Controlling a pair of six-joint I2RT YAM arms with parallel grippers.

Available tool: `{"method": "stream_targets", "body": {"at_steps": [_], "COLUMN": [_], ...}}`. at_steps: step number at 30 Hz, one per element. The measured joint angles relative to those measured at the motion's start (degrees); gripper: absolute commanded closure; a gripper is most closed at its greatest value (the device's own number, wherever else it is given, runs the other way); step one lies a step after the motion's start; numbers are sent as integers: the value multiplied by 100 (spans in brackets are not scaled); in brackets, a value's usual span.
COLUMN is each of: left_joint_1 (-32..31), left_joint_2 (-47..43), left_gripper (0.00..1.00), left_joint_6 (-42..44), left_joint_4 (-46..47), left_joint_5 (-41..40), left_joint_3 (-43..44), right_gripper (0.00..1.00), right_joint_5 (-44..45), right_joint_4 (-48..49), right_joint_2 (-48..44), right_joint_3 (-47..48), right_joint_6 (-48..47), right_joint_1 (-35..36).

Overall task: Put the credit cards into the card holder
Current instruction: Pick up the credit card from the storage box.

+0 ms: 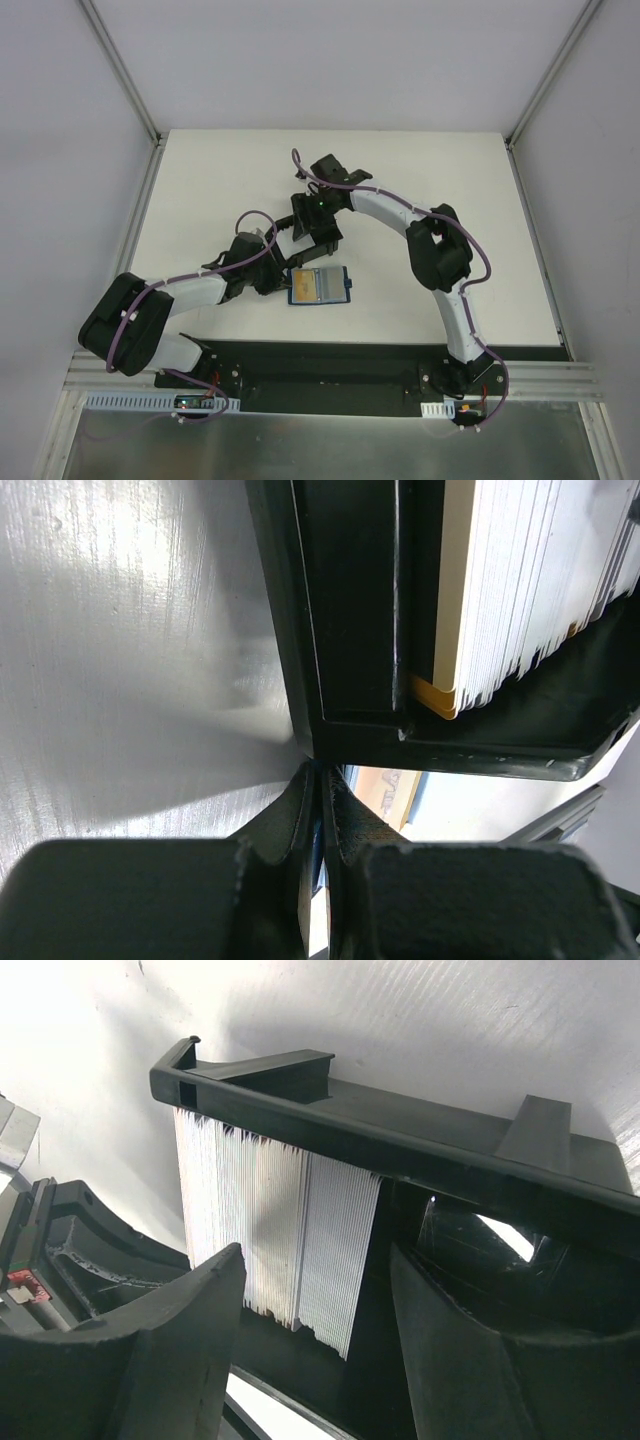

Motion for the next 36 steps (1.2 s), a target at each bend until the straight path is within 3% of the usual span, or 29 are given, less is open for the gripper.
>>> {"method": "stream_targets", "body": {"at_steps": [13,21,36], "left_joint_1": [0,0,0], "left_joint_2": [0,2,2], "left_gripper": [100,100,100], "left_joint_6": [2,2,4], "left_joint_4": [2,7,9], "left_joint_5": [9,11,13], "left_joint_3": [2,2,2], "right_gripper": [60,60,83], "right_joint_5": [-17,-17,37], "right_joint_4": [160,208,203], "right_joint_2": [-81,-267,-295], "right_joint_3": [-216,-330,-330], "right_joint_6": [42,85,87], "right_joint_1": [-4,2,-4]}}
